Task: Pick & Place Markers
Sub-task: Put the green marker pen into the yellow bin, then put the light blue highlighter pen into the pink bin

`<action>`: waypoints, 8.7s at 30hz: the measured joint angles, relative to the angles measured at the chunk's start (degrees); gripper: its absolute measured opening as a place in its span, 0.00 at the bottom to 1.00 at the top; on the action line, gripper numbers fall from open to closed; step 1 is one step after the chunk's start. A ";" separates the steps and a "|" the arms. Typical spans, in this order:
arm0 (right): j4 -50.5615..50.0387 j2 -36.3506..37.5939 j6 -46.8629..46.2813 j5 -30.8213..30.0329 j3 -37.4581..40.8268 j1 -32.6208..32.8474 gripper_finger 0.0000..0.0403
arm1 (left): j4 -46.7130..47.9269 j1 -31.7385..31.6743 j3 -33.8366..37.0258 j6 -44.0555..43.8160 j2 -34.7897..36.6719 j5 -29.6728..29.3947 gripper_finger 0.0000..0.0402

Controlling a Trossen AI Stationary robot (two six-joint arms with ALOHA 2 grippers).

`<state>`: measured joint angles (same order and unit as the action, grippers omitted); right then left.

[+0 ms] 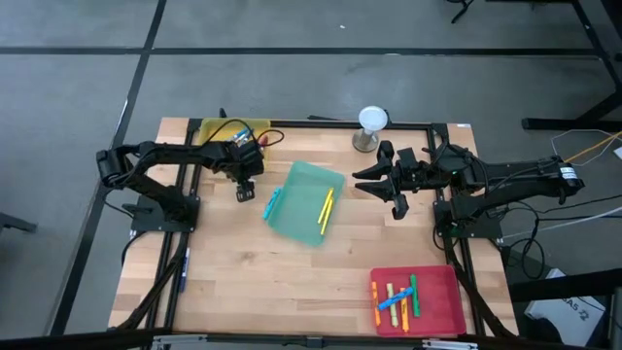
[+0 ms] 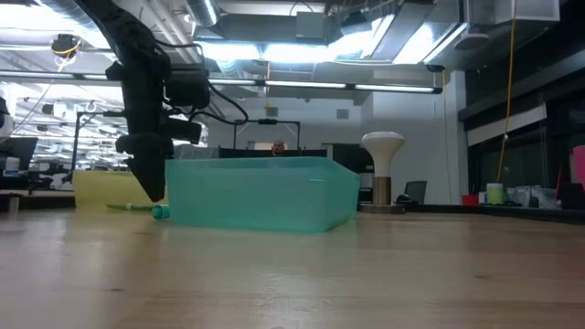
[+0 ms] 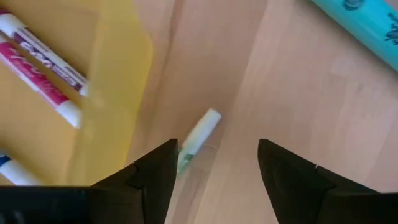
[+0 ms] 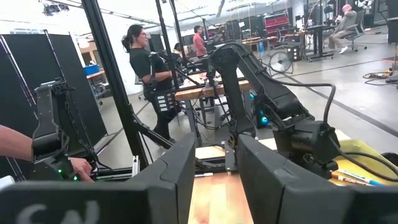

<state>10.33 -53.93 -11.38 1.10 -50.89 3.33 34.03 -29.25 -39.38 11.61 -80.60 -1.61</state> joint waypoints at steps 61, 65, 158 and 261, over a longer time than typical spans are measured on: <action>0.07 0.00 -1.90 0.02 0.00 0.00 0.29 | 20.13 8.76 -18.83 -43.13 -4.09 3.24 0.54; 0.08 0.00 -1.90 0.04 0.00 0.00 0.29 | 21.24 12.96 -18.86 -43.28 -4.09 7.89 0.54; 1.08 -3.94 -2.35 0.46 0.02 0.02 0.29 | 13.56 60.49 13.62 -47.92 13.33 -2.71 0.44; 4.85 -4.28 -4.91 -0.07 0.02 6.73 0.29 | 16.45 27.45 -10.67 -66.35 8.26 -2.42 0.46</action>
<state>15.18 -58.22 -16.29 1.03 -50.87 10.06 50.48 -1.80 -50.04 -54.74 -72.34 -4.03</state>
